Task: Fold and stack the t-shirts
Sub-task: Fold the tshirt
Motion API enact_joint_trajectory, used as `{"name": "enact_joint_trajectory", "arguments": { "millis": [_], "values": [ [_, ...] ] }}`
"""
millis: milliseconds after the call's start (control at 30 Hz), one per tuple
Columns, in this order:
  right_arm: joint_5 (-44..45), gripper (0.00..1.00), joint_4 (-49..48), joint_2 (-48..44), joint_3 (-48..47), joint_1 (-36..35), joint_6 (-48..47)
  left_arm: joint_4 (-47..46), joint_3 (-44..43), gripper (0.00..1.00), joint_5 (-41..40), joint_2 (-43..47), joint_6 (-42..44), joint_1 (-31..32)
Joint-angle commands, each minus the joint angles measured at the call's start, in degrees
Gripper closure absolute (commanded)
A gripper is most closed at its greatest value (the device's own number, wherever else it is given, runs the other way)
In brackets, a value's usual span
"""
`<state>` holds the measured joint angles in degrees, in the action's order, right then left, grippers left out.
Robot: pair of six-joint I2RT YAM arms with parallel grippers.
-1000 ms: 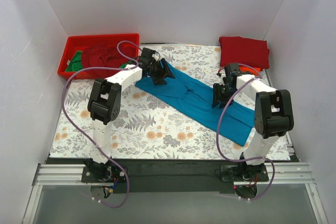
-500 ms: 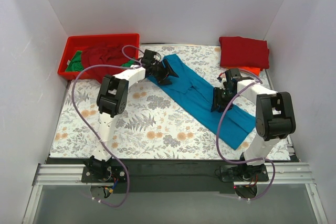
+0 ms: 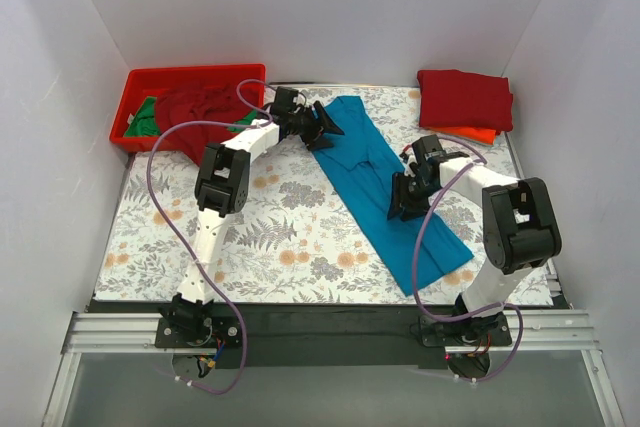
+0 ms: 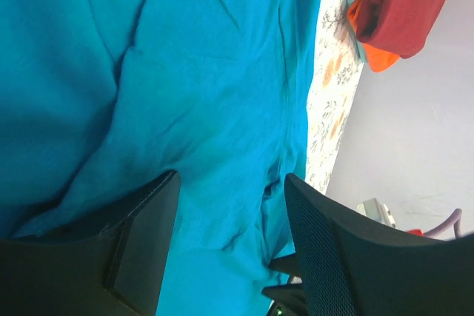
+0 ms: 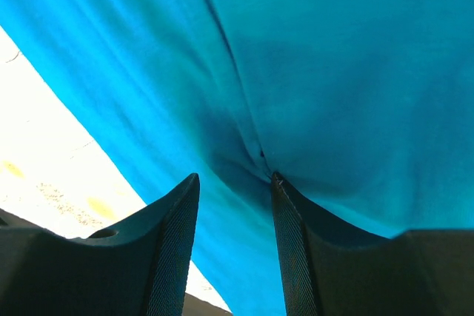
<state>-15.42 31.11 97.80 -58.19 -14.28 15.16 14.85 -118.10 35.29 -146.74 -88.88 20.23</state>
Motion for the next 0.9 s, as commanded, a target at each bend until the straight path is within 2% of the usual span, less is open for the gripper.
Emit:
{"name": "enact_joint_trajectory", "arguments": {
  "millis": [0,200,467,867],
  "values": [
    [-0.84,0.50,0.26,-1.56,0.19,-1.80,2.33,2.64,-1.77,0.42,-3.47,-1.71,3.01,-1.59],
    [2.14,0.49,3.68,-3.22,-2.53,-2.15,1.81,2.64,-2.66,0.42,-3.29,1.01,3.98,-1.60],
    [7.07,0.49,8.35,-8.41,-2.11,-2.07,-0.22,1.67,0.85,0.41,-6.02,10.32,2.58,-1.42],
    [9.00,0.50,7.82,-9.12,5.19,-2.07,0.22,0.27,4.11,0.41,-4.97,8.84,-0.94,2.62]
  ]
}}
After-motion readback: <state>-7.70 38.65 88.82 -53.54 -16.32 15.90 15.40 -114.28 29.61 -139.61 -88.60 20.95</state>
